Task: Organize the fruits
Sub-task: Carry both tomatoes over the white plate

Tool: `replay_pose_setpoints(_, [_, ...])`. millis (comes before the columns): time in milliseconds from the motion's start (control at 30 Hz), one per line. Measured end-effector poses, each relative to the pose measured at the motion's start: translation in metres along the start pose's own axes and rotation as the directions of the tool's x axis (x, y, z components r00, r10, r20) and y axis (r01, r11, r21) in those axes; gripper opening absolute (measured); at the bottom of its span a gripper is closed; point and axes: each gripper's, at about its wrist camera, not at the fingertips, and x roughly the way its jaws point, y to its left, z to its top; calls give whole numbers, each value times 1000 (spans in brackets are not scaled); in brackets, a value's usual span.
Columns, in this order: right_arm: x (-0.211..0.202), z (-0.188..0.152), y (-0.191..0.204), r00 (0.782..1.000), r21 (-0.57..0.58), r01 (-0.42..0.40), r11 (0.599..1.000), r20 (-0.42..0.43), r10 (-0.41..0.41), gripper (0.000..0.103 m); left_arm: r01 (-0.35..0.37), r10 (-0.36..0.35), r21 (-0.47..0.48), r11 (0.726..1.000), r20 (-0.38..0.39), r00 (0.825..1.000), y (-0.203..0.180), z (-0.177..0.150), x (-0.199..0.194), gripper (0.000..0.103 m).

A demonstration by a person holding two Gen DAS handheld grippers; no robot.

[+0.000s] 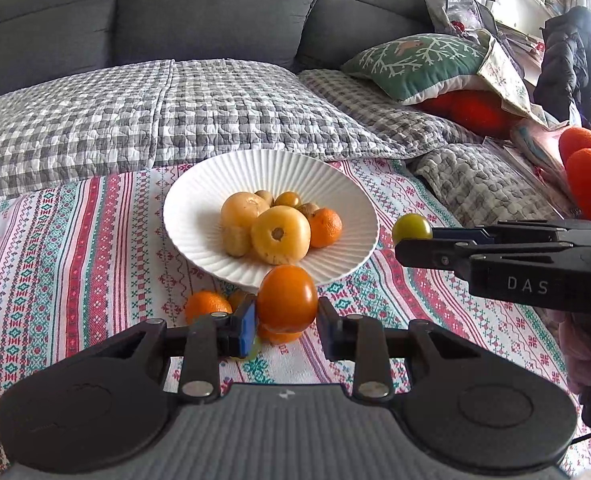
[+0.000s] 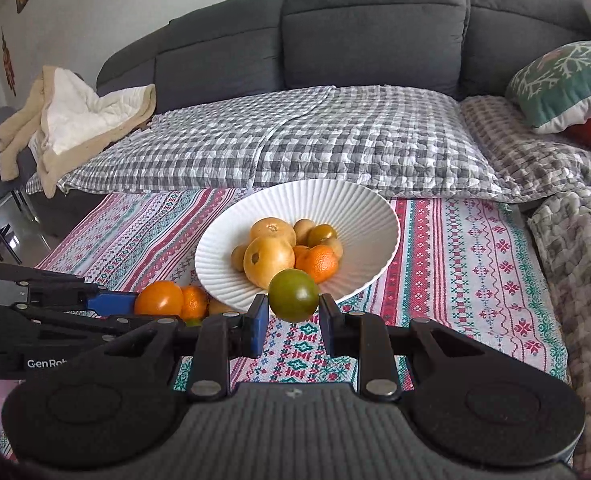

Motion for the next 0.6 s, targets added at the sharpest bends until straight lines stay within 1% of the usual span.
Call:
replay_pose_setpoints(167, [9, 10, -16, 1000, 37, -2, 999, 19, 1, 24, -8, 8, -4, 1000, 22, 1000, -1, 23, 15, 33])
replay_pose_setpoints(300, [19, 20, -24, 999, 45, 5, 999, 42, -7, 24, -13, 13, -14, 1000, 28, 1000, 2, 43, 32, 33])
replay_pose_setpoints(467, [36, 29, -32, 998, 35, 31, 999, 46, -32, 24, -25, 26, -12, 1000, 23, 999, 5, 68, 60, 33])
replay_pose_setpoints(600, [50, 31, -35, 998, 21, 38, 999, 43, -39, 24, -31, 31, -8, 999, -1, 1000, 8, 81, 84, 33])
